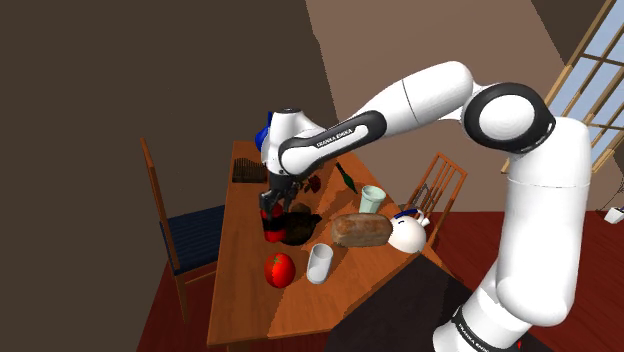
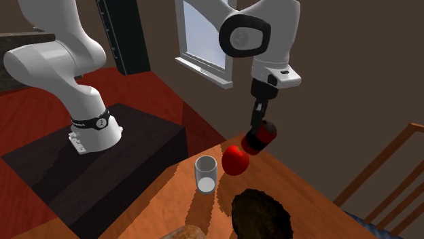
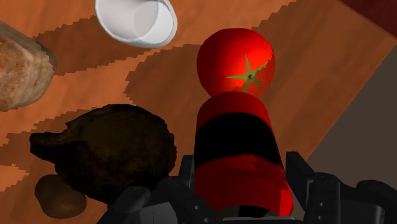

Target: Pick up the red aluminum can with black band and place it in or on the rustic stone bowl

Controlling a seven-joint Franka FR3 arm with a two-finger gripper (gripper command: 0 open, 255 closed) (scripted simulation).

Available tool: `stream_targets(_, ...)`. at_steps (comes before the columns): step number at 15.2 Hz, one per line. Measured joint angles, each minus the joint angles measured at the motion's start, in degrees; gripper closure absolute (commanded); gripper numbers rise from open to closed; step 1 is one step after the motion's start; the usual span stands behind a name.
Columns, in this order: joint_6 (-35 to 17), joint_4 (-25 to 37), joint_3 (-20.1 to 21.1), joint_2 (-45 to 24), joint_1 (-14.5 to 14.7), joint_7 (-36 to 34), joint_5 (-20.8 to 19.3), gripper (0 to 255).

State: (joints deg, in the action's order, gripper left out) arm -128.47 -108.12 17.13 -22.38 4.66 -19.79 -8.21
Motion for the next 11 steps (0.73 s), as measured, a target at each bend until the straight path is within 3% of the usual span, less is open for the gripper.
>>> stream_targets(11,2.65,2.2,-3.45,0.92,-9.52,14.12,1.92,255)
